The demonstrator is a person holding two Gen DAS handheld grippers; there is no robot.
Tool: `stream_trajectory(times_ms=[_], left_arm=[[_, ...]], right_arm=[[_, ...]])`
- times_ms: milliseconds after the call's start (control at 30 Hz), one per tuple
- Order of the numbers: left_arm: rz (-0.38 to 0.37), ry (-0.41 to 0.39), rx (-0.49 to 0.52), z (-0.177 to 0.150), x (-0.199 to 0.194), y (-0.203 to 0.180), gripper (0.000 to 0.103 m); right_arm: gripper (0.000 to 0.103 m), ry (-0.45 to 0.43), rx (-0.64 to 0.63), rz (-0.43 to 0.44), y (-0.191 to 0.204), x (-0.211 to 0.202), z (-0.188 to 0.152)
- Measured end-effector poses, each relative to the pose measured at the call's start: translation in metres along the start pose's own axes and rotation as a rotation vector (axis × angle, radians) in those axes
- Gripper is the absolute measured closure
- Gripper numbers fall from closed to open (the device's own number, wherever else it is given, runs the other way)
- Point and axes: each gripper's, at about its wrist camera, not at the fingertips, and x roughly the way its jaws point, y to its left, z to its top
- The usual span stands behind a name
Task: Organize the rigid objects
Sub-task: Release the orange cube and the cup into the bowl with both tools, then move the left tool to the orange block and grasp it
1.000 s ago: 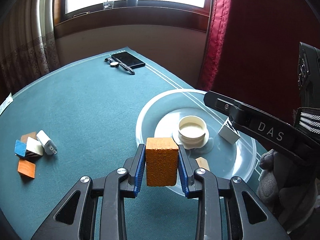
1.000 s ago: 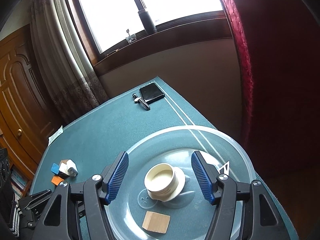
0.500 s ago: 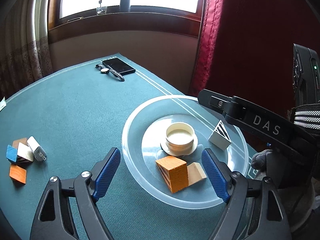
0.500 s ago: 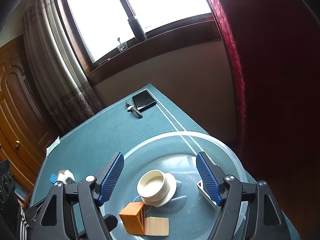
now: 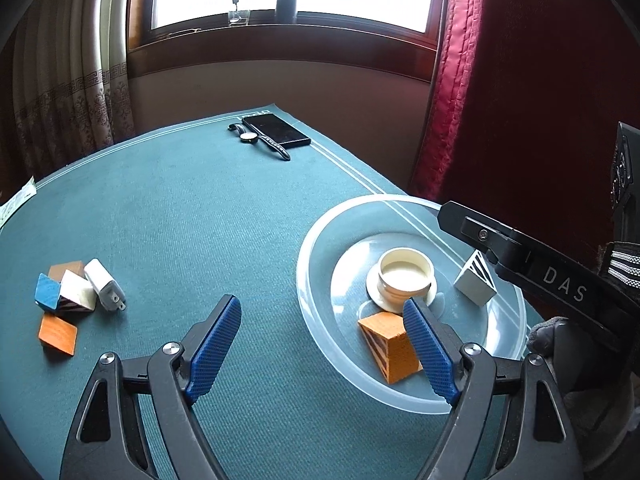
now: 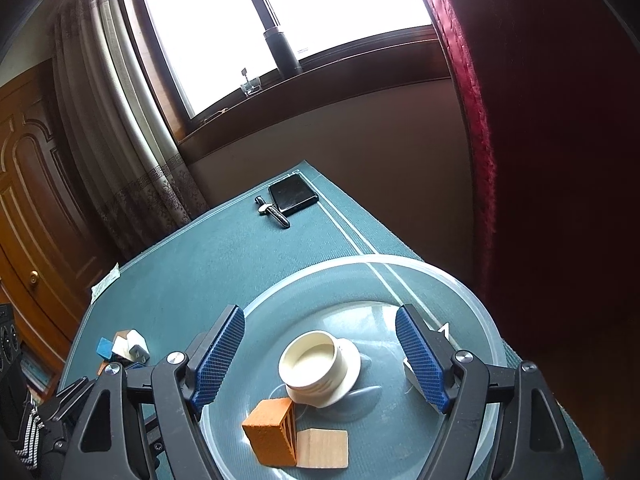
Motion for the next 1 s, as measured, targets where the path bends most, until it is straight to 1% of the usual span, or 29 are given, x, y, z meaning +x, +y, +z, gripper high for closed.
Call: stream_trajectory(times_ms=[200, 500, 767, 933, 1000], left_arm=[[0.033, -0.004, -0.037, -0.001, -0.005, 0.018, 0.019], [0.121, -0.014, -0.12, -0.007, -0.015, 0.061, 0.019], [0.202, -0.023, -0.184, -0.019, -0.03, 0.106, 0.019], [0.267, -0.03, -0.244, -0.03, -0.043, 0.144, 0.019], [0.296, -0.033, -0.271, -0.035, -0.049, 0.161, 0.019]], right_arm=[[0.022, 0.003, -0.04, 0.003, 0.009, 0.001, -0.006], [0.022, -0.009, -0.139, 0.016, 0.031, -0.002, -0.016], [0.022, 0.001, -0.209, 0.045, 0.049, -0.003, -0.027], [0.022, 0.016, -0.248, 0.078, 0.062, -0.005, -0.036], [0.017, 0.02, -0.265, 0.09, 0.067, -0.006, -0.04]])
